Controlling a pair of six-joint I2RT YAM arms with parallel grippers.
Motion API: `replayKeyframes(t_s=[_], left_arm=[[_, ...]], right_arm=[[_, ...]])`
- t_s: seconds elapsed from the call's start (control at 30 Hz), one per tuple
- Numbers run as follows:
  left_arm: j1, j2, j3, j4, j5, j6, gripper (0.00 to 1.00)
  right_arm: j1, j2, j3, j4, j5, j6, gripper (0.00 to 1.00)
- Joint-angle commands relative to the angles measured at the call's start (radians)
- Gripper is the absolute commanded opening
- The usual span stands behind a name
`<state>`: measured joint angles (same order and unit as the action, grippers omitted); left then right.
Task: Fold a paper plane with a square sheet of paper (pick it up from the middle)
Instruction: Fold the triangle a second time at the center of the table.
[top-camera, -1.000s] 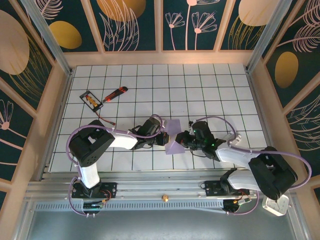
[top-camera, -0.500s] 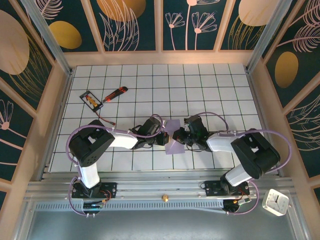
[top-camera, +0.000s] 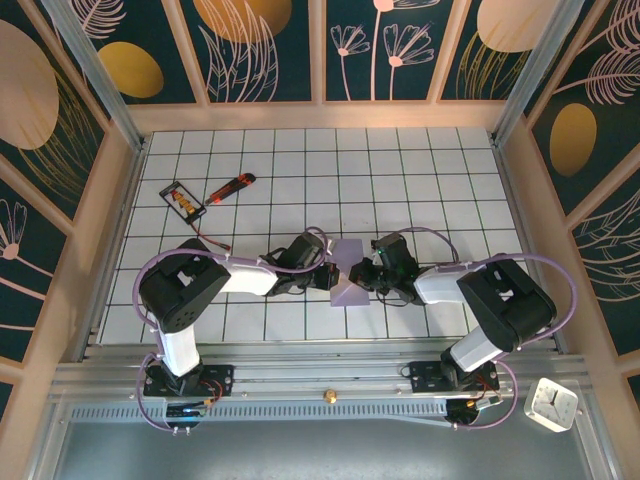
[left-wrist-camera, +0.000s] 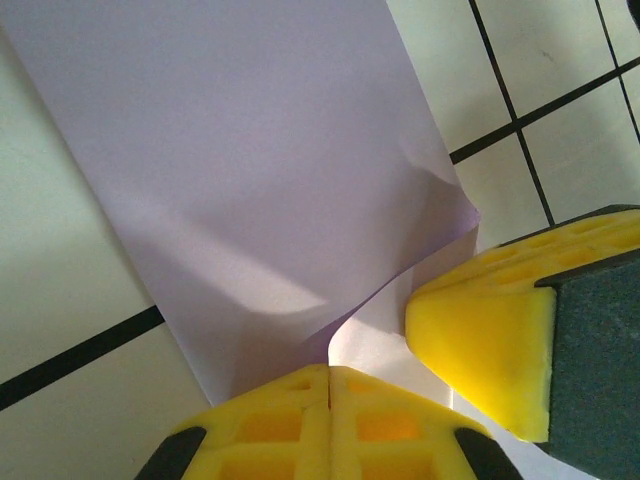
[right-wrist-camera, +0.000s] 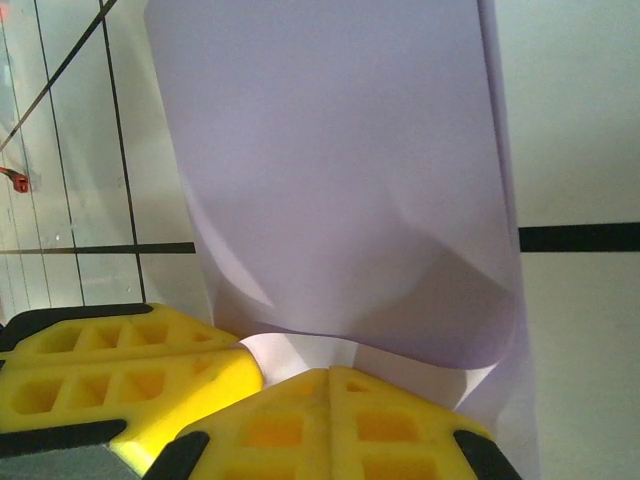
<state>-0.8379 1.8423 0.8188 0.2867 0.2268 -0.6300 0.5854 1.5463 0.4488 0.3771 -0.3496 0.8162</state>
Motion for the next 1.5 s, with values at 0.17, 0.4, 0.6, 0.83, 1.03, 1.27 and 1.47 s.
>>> replayKeyframes(t_s=[0.17, 0.4, 0.6, 0.83, 1.03, 1.27, 1.47], left_arm=[[0.006, -0.147, -0.051, -0.232, -0.17, -0.008, 0.41], [-0.036, -0.301, -0.142, -0.1, 0.018, -0.164, 0.23], [-0.075, -0.203, -0.088, 0.052, 0.149, -0.248, 0.0], [-0.075, -0.066, -0.005, 0.061, 0.154, -0.219, 0.0], [-0.075, -0.007, 0.017, 0.052, 0.128, -0.203, 0.0], [-0.076, 0.028, 0.0, -0.005, 0.089, -0.189, 0.0], [-0.076, 0.03, -0.038, -0.079, 0.089, -0.193, 0.0]], right_arm=[[-0.013, 0.048, -0.032, -0.075, 0.024, -0.031, 0.0], [-0.014, 0.06, -0.022, -0.08, 0.016, -0.029, 0.0], [-0.019, 0.061, -0.018, -0.086, 0.017, -0.03, 0.0], [-0.024, 0.072, -0.022, -0.078, 0.009, -0.025, 0.0], [-0.026, 0.074, -0.015, -0.081, 0.008, -0.029, 0.0], [-0.025, 0.072, -0.018, -0.093, 0.015, -0.034, 0.0], [-0.026, 0.073, -0.016, -0.109, 0.023, -0.043, 0.0]])
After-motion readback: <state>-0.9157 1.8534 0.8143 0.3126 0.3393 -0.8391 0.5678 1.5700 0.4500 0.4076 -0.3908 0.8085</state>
